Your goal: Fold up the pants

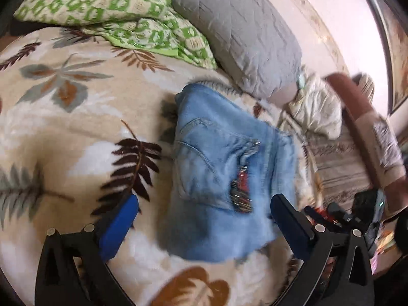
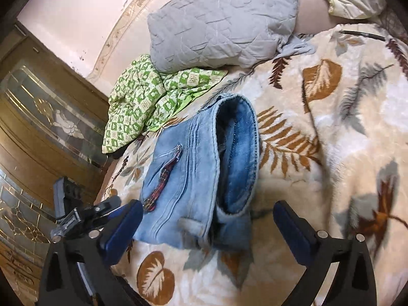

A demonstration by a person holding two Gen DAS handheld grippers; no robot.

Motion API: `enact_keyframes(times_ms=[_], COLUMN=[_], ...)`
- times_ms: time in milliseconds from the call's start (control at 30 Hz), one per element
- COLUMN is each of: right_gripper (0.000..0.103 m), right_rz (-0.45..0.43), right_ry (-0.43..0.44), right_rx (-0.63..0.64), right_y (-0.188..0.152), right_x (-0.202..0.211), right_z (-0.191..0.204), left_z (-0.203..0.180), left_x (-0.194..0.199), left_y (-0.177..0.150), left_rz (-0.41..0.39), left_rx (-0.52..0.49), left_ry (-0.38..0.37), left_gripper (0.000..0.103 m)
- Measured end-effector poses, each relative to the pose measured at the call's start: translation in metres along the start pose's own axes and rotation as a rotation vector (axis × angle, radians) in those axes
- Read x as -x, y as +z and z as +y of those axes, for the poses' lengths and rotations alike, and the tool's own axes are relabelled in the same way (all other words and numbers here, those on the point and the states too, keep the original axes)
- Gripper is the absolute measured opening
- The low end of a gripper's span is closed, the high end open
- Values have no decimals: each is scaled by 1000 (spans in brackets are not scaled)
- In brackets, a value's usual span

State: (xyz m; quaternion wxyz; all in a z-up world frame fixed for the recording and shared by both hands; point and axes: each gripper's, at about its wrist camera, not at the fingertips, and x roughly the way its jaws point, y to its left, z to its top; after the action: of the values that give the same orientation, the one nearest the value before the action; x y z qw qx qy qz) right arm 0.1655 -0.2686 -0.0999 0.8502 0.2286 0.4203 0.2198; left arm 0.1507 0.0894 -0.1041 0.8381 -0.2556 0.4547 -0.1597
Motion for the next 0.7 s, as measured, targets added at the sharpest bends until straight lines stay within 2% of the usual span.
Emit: enact_keyframes(times_ms=[100,200,300,400,500,533,600,633,700], right_gripper=[103,103,103,103,103,103,103,103,103], right_rz=[-40,-79,-143,-191,-204,-205,-196,-187,-182], right_ry=[-12,-76,-216,-328,-399,-420,-443,-454,-477], right_rx=[-12,29,106,161,199,202,204,204,203], right_y=[-6,-10,-12,-16,-28,-36,-50,-58,-72], right_x=[20,43,73,93,103,104,103,102,100], right_z=[5,19,44,70,87,91,96,98,100], left_z=[-16,-41,-74,-91,-101,-103,-111,-115,-116], left_x=[22,53,80,89,94,95,92,91,91], left_y=[-9,-18,-34,-47,-64,-71,-87,-94,-104], left_rz=[-70,-199,-321,-351,-362,-373,-383,-380,-371], left_rx=[-6,-99,-230,-281,-304,-316,-358,-374,-393], left_ry=[9,116,241,266,299,334,456,488,504], left_gripper=[103,103,103,103,103,103,103,103,103])
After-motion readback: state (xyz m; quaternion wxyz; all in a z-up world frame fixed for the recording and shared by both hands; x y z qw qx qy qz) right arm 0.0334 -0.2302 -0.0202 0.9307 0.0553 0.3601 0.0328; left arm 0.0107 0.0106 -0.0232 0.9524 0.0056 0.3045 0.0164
